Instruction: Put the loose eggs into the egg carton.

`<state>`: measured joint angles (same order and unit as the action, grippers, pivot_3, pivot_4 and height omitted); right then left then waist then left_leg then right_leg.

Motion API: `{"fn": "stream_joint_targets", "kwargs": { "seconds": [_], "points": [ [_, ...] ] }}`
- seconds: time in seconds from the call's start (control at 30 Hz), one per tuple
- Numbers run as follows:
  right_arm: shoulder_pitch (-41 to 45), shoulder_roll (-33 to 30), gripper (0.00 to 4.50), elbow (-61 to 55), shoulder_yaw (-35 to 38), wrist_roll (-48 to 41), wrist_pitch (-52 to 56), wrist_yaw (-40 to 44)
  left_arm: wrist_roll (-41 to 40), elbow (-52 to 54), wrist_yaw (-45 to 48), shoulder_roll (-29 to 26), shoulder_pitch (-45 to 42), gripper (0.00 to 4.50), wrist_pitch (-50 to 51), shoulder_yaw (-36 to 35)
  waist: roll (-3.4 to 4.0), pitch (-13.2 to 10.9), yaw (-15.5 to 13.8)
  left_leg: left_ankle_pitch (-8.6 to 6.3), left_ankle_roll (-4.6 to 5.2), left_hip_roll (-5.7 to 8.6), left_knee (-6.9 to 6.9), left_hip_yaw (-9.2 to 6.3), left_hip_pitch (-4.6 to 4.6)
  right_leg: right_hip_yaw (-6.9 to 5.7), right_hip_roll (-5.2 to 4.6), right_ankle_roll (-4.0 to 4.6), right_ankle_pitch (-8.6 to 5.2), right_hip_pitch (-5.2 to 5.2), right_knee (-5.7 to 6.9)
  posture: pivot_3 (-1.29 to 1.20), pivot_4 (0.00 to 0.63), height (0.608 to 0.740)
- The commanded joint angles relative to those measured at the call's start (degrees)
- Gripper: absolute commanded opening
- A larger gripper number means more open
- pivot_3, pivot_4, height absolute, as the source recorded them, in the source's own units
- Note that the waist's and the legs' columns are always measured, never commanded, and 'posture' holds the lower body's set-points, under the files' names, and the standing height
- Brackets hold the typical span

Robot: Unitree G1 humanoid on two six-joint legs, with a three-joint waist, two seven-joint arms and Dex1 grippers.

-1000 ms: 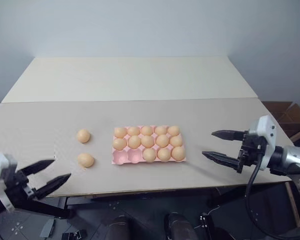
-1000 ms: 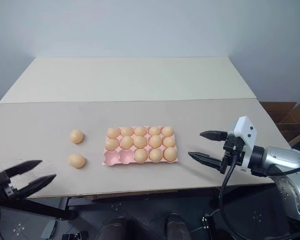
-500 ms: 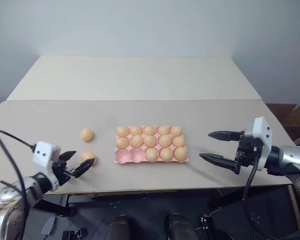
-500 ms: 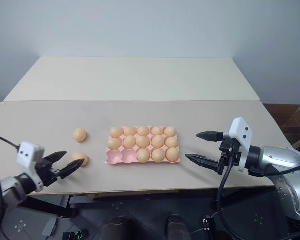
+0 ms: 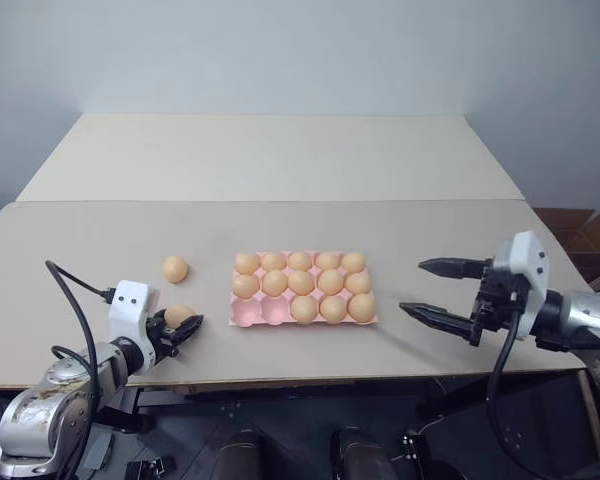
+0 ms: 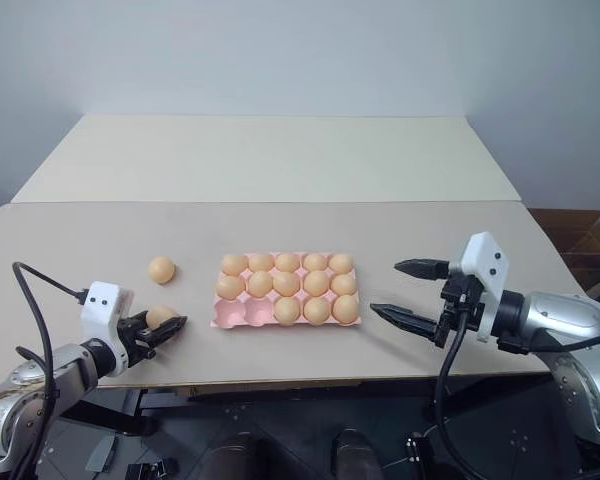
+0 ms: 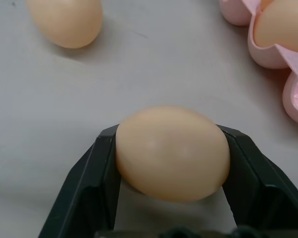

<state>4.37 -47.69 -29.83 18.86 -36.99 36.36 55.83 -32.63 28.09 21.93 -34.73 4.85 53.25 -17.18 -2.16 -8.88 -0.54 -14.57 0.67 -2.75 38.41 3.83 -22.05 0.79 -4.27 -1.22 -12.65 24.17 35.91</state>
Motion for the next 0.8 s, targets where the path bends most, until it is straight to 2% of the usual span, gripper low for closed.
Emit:
{"fn": "stream_joint_targets", "kwargs": {
  "seconds": [0.03,0.1,0.2,0.33,0.57,0.8],
  "points": [
    [-0.47,-0.38,4.50,-2.34,2.37,-1.46,-1.03,-1.14,1.69,2.59,4.58,-2.02,1.20,2.51,-6.56,0.37,0.00,0.00,-0.01,0.00,0.00,0.00,0.00,0.00,-0.03,0.01,-0.01,0.00,0.00,0.02,-0.01,0.00,0.150,0.740],
    [-0.99,-0.40,4.50,-2.77,2.53,-1.74,-0.89,-1.69,0.01,3.79,10.55,-3.07,1.74,2.51,-11.73,-1.31,0.00,0.00,-0.03,0.00,0.00,0.00,-0.01,0.02,-0.10,-0.01,-0.01,0.01,-0.01,0.08,-0.05,0.00,0.150,0.740],
    [-1.60,-0.32,4.50,-3.30,2.35,-1.76,-1.08,-2.21,-3.99,4.71,17.39,-5.27,0.23,2.51,-13.65,-2.21,0.00,0.00,-0.05,0.00,0.00,-0.01,0.00,0.08,-0.13,-0.02,-0.03,0.16,-0.09,0.08,-0.07,0.00,0.150,0.740],
    [-1.64,0.29,4.50,-3.77,1.41,-1.30,-1.33,-3.59,-3.42,2.25,22.02,-6.28,-6.23,2.51,-15.29,4.89,0.00,0.00,-0.38,0.00,0.00,0.01,0.06,0.11,-0.09,-0.07,-0.04,0.29,-0.17,0.01,-0.05,0.00,0.150,0.740],
    [-1.89,1.00,4.50,-5.52,0.57,-0.76,-1.67,-6.05,-1.46,-1.59,23.80,-3.02,-15.47,2.51,-15.22,16.32,0.00,0.00,0.13,-0.01,0.02,0.03,0.20,0.10,-0.20,0.00,0.00,-0.13,0.07,0.01,-0.08,0.00,0.150,0.740],
    [-2.97,2.06,4.50,-7.83,1.39,-1.66,-1.26,-8.65,2.63,-4.36,24.74,-2.67,-17.91,2.51,-17.41,20.35,0.00,0.00,0.13,-0.02,0.03,0.01,0.20,0.04,-0.19,-0.03,0.06,-0.13,0.06,0.02,-0.04,0.00,0.150,0.740]
  ]
}}
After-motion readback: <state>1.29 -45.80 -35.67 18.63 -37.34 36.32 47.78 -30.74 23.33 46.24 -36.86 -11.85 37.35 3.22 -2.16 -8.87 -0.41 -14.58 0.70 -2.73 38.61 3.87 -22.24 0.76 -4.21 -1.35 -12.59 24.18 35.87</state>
